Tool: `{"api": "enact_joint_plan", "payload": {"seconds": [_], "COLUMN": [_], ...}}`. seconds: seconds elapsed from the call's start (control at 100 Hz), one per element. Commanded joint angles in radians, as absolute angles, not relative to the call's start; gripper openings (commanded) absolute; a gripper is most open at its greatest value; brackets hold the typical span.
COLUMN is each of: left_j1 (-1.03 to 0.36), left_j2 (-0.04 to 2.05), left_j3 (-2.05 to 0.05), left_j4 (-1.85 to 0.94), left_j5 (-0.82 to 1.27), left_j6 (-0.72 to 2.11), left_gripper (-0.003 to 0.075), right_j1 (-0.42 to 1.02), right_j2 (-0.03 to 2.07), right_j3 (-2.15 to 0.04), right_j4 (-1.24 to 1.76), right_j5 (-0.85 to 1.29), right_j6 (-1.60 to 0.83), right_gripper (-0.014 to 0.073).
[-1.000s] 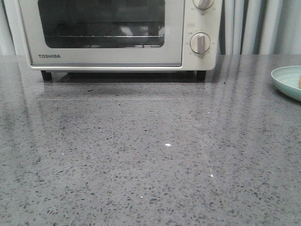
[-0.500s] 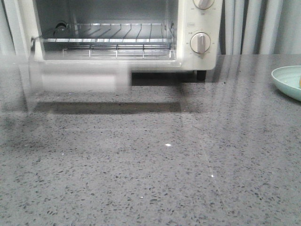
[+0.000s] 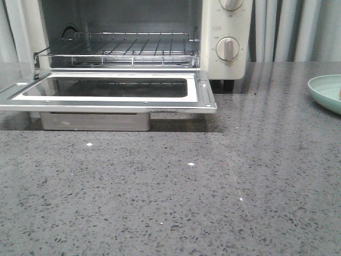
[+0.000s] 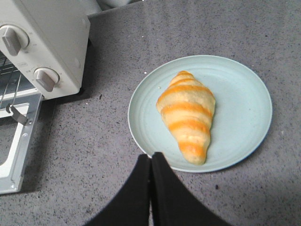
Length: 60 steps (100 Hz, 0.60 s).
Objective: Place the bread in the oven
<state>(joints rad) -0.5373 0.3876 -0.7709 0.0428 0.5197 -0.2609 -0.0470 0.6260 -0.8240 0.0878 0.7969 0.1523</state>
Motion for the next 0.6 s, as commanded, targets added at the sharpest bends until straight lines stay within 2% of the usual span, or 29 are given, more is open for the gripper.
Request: {"api": "enact_joint_plan", "payload": {"seconds": [0.0, 0.1, 0.23, 0.31, 0.38, 0.59], "left_j1": [-0.546, -0.546, -0.546, -0.546, -0.546, -0.546], "left_j2": [0.393, 0.393, 0.393, 0.393, 0.393, 0.393], "left_j3": [-0.798, -0.798, -0.798, -0.798, -0.798, -0.798], "left_j4": [0.047, 0.054, 0.058, 0.069, 0.072, 0.072], "left_j5": [0.478, 0.488, 0.486, 0.486, 0.486, 0.486], "left_j6": [-0.262, -0.262, -0.261, -0.261, -0.261, -0.261], "left_gripper": [-0.0022, -0.0022, -0.0022, -0.0022, -0.0022, -0.0021], "right_j1": [-0.049, -0.049, -0.049, -0.049, -0.049, -0.049], "right_j2": [0.735, 0.859, 1.023, 1.118, 1.178, 1.316], "right_j3": [-0.938, -1.035, -1.15, -1.205, -1.244, -1.337], "right_j4": [0.091, 0.091, 0.091, 0.091, 0.091, 0.091], "right_j5": [0.772, 0.873, 0.963, 0.998, 1.018, 1.039], "right_j6": [0.134, 0.129, 0.129, 0.129, 0.129, 0.11], "right_gripper": [-0.0052, 0.0052, 0.0326, 0.0452, 0.0487, 0.0487]}}
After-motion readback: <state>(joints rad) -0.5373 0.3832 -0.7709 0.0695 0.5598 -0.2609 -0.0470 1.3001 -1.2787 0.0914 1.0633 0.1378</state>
